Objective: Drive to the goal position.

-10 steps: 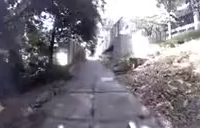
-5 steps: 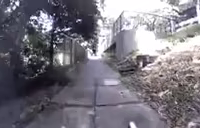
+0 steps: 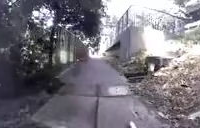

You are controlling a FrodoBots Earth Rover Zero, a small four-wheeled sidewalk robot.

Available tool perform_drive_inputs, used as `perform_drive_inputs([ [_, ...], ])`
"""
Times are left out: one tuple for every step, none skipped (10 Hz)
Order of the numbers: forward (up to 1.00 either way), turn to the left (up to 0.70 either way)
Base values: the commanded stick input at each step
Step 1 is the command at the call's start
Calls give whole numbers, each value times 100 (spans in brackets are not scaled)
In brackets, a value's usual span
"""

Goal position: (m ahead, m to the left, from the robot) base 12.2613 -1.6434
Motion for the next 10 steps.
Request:
perform_drive_inputs([
  [98, 0],
  [98, 0],
  [98, 0],
  [98, 0],
  [98, 0],
  [98, 0],
  [98, 0],
  [98, 0],
  [98, 0],
  [98, 0],
])
